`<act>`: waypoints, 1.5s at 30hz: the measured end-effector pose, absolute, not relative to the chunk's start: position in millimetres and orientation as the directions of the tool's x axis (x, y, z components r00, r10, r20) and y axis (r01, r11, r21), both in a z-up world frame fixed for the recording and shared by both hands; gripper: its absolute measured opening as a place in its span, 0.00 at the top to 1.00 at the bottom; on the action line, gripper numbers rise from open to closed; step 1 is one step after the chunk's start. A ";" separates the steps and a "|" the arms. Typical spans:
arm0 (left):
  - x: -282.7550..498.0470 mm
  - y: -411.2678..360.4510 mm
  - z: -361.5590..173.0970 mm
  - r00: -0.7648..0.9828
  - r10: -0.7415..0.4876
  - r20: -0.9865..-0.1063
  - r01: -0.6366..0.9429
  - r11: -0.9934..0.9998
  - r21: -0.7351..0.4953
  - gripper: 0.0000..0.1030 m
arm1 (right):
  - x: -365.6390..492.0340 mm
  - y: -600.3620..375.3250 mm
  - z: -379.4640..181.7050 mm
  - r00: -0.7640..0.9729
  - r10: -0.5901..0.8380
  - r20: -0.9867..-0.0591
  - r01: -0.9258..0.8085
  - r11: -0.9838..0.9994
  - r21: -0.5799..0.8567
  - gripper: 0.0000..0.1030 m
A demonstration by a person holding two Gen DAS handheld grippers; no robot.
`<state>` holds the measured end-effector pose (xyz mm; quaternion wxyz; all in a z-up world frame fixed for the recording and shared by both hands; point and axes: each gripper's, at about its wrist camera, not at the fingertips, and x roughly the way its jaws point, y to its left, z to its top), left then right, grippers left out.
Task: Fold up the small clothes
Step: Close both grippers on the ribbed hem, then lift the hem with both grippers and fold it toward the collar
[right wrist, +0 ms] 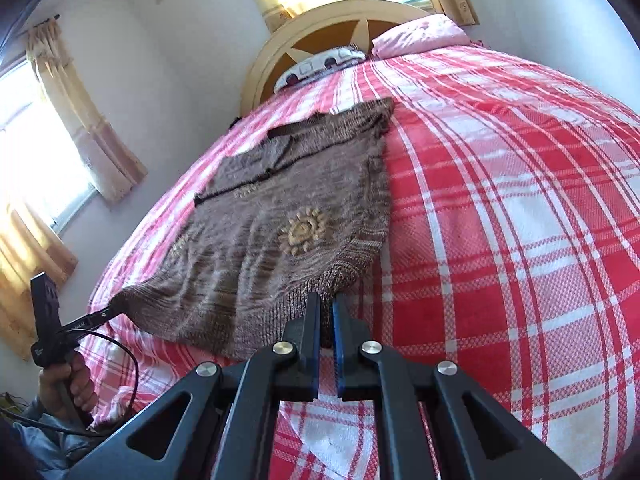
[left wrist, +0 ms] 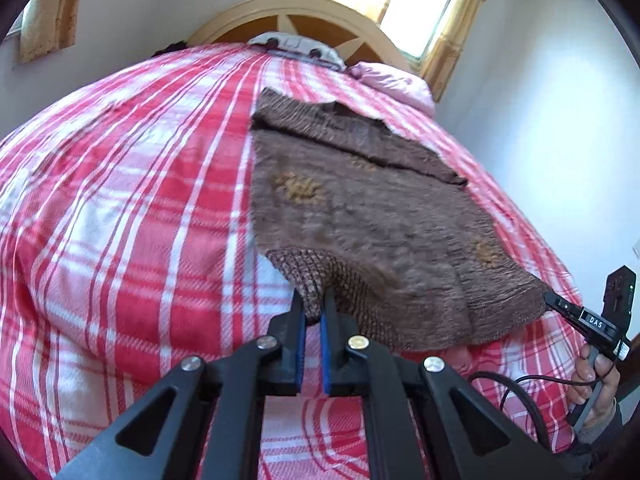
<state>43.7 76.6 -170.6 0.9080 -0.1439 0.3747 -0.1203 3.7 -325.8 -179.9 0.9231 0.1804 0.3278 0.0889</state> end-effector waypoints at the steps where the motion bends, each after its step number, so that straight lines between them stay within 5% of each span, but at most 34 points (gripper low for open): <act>1: 44.9 76.5 -167.5 0.695 -0.337 -0.635 0.125 0.926 -0.355 0.94 | 3.5 -325.0 -176.4 0.775 0.289 -0.561 -0.056 0.917 0.395 0.96; 18: 112.8 87.7 -122.3 0.711 -0.451 -0.540 0.218 0.871 -0.440 0.94 | 50.5 -346.8 -122.2 0.838 0.293 -0.460 -0.065 0.891 0.448 0.96; 45: 281.6 93.4 -89.9 0.778 -0.358 -0.516 0.162 0.908 -0.386 0.94 | 215.5 -351.5 -65.5 0.847 0.244 -0.473 -0.052 0.923 0.382 0.96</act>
